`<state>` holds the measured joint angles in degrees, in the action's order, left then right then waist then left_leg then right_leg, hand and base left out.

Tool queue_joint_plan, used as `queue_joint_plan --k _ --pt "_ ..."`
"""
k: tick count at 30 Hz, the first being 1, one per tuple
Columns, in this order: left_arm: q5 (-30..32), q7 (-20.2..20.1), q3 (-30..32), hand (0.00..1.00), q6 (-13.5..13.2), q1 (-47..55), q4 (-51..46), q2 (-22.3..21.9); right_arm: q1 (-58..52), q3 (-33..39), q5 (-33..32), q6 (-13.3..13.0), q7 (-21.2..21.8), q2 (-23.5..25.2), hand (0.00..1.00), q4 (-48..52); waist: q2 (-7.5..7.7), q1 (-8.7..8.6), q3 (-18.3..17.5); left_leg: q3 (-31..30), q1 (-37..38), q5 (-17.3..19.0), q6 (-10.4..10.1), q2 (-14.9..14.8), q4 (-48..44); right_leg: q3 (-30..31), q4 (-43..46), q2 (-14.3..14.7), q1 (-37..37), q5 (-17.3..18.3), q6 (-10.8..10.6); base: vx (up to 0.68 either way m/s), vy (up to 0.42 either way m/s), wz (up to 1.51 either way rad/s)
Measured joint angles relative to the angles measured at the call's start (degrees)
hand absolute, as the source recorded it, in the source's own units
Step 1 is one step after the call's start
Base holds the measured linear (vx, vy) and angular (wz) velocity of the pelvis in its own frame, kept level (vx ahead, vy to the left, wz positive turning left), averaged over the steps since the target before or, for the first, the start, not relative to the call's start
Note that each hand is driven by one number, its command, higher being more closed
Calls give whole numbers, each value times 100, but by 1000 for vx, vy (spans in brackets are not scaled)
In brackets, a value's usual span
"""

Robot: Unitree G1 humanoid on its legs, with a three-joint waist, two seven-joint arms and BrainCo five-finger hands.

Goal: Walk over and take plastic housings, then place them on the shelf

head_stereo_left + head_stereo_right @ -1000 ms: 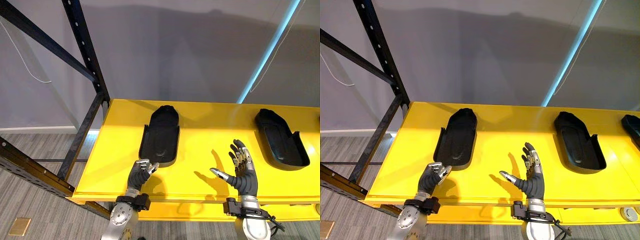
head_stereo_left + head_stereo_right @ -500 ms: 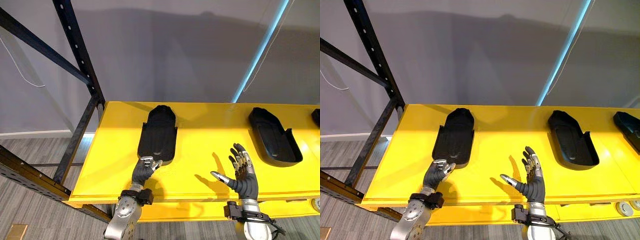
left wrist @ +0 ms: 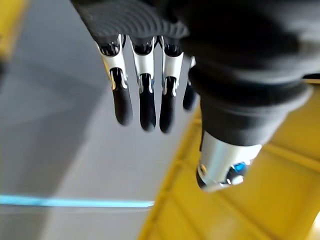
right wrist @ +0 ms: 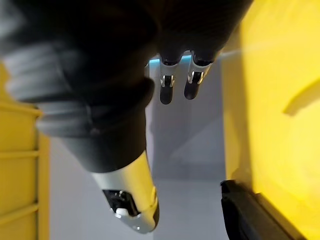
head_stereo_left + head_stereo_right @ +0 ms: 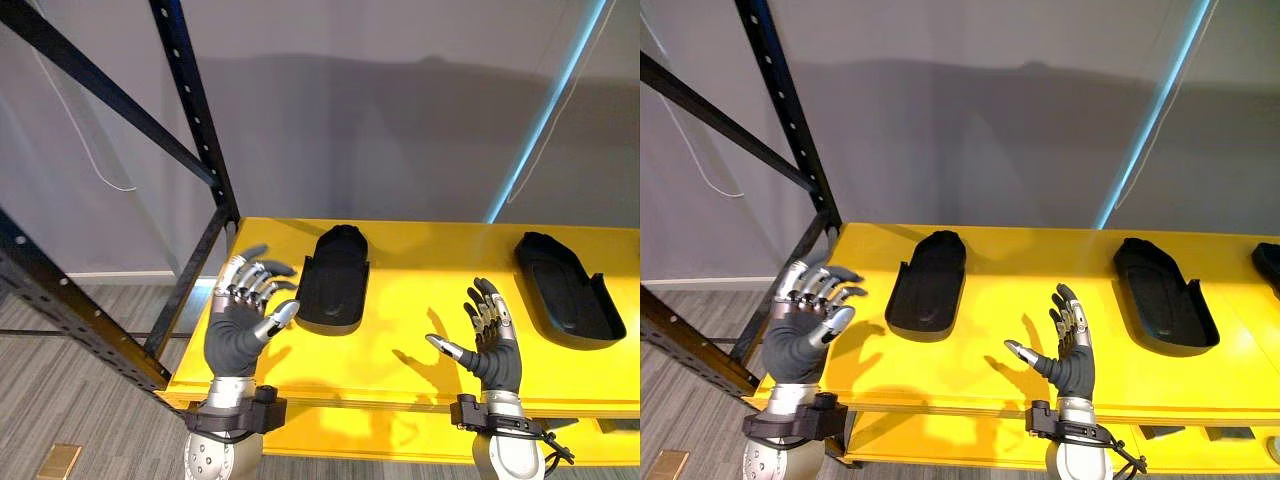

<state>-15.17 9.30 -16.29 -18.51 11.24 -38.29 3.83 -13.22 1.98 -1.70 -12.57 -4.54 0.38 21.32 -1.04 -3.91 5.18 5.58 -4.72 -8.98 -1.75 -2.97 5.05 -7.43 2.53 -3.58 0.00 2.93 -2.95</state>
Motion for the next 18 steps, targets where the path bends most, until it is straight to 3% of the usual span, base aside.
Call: queue_joint_plan --k 2,3,4,5,6,8,9,10,11,12,13,14,15,17,18 --pt "93 191 -170 0 -136 -75 88 -37 52 -26 -1 -14 -25 -16 0 -63 66 15 23 27 -244 303 -42 -14 -642 266 111 -8 -109 -13 10 -64 13 -64" --pt "155 322 -251 0 -155 -179 232 -38 224 -94 -3 -14 -67 -107 0 -190 137 126 88 -693 -723 820 -88 9 -1928 638 336 27 -323 -86 74 -71 18 -113" --pt "207 400 -279 0 -155 -216 316 -82 326 -137 -2 -10 -72 -179 0 -257 87 210 99 -1225 -862 1123 -179 10 -2491 916 452 127 -409 -95 74 -70 39 -211" --pt "339 508 -396 0 -142 -304 520 -157 475 -213 -2 -16 -108 -325 0 -227 -47 291 140 -2259 -871 1784 -607 -3 -3345 1409 658 425 -477 -90 57 -59 194 -245" --pt "457 546 -578 0 -131 -461 756 -186 452 -208 -13 -77 -149 -447 0 -163 -176 293 105 -2961 -744 2294 -821 6 -3789 1890 913 716 -626 -31 -16 -71 269 -243" --pt "566 552 -809 0 -122 -771 1091 -218 159 -177 -27 -120 -223 -483 0 151 -179 269 99 -3460 -590 2826 -767 82 -4017 2547 1331 979 -1008 95 -149 -156 405 -212" --pt "636 543 -948 0 -88 -1033 1304 -272 -275 -174 -29 -131 -218 -460 0 517 -112 161 125 -3313 -579 3152 -514 164 -3989 2976 1460 1034 -1281 63 -284 -197 418 -199" --pt "649 537 -948 0 -86 -1152 1389 -279 -485 -206 -27 -130 -207 -396 0 629 -13 145 187 -3089 -585 3168 -457 239 -4019 3227 1457 1013 -1336 24 -342 -263 519 -220" --pt "648 539 -943 0 -49 -1363 1548 -376 -1009 -230 -5 -105 -178 -298 0 898 206 128 270 -2515 -597 3106 -203 360 -4019 3738 1003 865 -1393 -352 -204 -227 427 -223" --pt "648 540 -940 0 -21 -1396 1546 -447 -1169 -220 -2 -86 -150 -260 0 1006 288 108 252 -2082 -605 2989 -6 338 -3888 3777 449 660 -1380 -596 233 -244 418 -240" --pt "647 542 -931 0 -20 -1433 1544 -497 -1190 -207 -2 -84 -146 -256 0 1042 302 137 263 -1722 -596 2862 136 246 -3715 3555 171 482 -1378 -406 550 -218 293 -251" --pt "649 550 -913 0 -8 -1546 1547 -539 -1185 -202 44 -82 -147 -181 0 1067 313 221 260 -1029 -503 2663 264 11 -3434 2342 244 278 -1643 -396 367 -232 333 -297" --pt "649 553 -855 0 -10 -1613 1539 -549 -1181 -247 92 -75 -127 -122 0 1061 315 333 237 -333 -286 2487 303 -197 -3068 1290 607 183 -1726 -440 334 -225 356 -291" --pt "647 556 -681 0 -10 -1708 1571 -553 -1057 -186 230 -85 -116 -107 0 895 279 325 232 404 29 2262 321 -447 -2652 771 1294 195 -1477 -392 310 -128 219 -227" --pt "649 554 -585 0 -8 -1773 1642 -552 -931 -83 231 -86 -117 -92 0 657 269 288 208 663 80 2197 302 -558 -2555 755 1637 165 -1292 -291 198 -117 72 -196"
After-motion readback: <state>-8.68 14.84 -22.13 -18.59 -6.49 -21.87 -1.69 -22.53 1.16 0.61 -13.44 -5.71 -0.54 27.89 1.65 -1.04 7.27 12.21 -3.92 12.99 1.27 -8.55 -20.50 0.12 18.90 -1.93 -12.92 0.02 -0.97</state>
